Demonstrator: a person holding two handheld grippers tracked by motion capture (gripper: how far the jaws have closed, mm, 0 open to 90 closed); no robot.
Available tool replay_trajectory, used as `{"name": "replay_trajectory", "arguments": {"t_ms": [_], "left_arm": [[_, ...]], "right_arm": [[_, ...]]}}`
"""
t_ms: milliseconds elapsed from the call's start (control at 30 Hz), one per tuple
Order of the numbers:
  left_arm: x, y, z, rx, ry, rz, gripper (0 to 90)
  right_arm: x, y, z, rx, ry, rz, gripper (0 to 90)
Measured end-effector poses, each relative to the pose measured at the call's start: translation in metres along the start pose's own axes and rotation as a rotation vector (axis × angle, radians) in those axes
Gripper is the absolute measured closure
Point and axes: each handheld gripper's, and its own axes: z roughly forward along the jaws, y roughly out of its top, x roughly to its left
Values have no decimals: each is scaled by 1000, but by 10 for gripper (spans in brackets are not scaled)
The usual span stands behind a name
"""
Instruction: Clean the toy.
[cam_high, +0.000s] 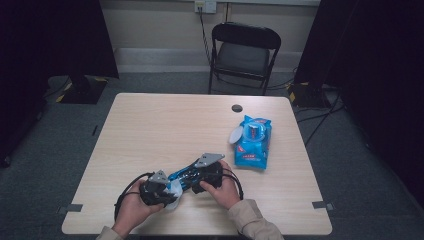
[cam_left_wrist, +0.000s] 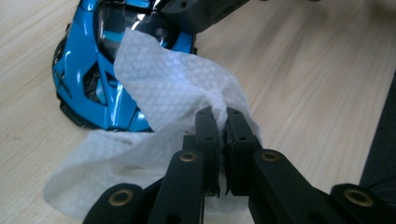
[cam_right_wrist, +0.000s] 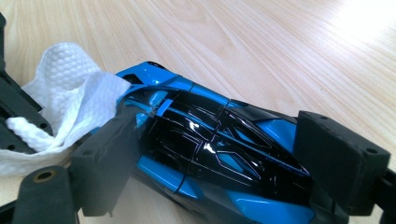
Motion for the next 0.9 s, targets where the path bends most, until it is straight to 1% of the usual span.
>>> {"name": "replay_trajectory", "arguments": {"t_ms": [33,100,200,267,300,333,400,467,533,567,633,700,733,800,833,900], "left_arm": [[-1,1,-2,-8,1,3,859],[-1,5,-8,-41,-3,4,859],[0,8,-16,-79,5,1,859],[5,10,-24,-118,30,-5,859],[7,11,-27,-125,38,-5,859],[10,11,-30,-147,62,-7,859],[16,12,-35,-161,93,-12,860],[24,10,-40,-193,115,-32,861],[33,8,-43,-209,140,-54,861],[36,7,-43,-217,149,-60,861],[43,5,-42,-220,169,-76,861],[48,3,-40,-213,177,-93,861],[51,1,-37,-213,195,-98,861],[55,0,-34,-192,211,-100,861],[57,-1,-32,-185,223,-110,861],[60,-3,-26,-170,229,-112,861]], "right_arm": [[0,0,0,0,0,0,140],[0,0,0,-2,0,1,140],[0,0,0,-4,0,0,140],[0,0,0,-3,1,1,140],[0,0,0,-2,1,-1,140],[0,0,0,-2,1,-1,140],[0,0,0,-3,1,-1,140],[0,-1,0,-3,1,-1,140],[0,-1,0,-4,1,-1,140],[0,-1,0,-4,1,-2,140],[0,0,0,-2,1,-2,140],[0,0,0,-2,1,-2,140],[0,0,0,-3,1,-2,140],[0,0,0,-2,1,-2,140],[0,0,0,-2,1,-2,140],[0,0,0,-2,1,-2,140]]}}
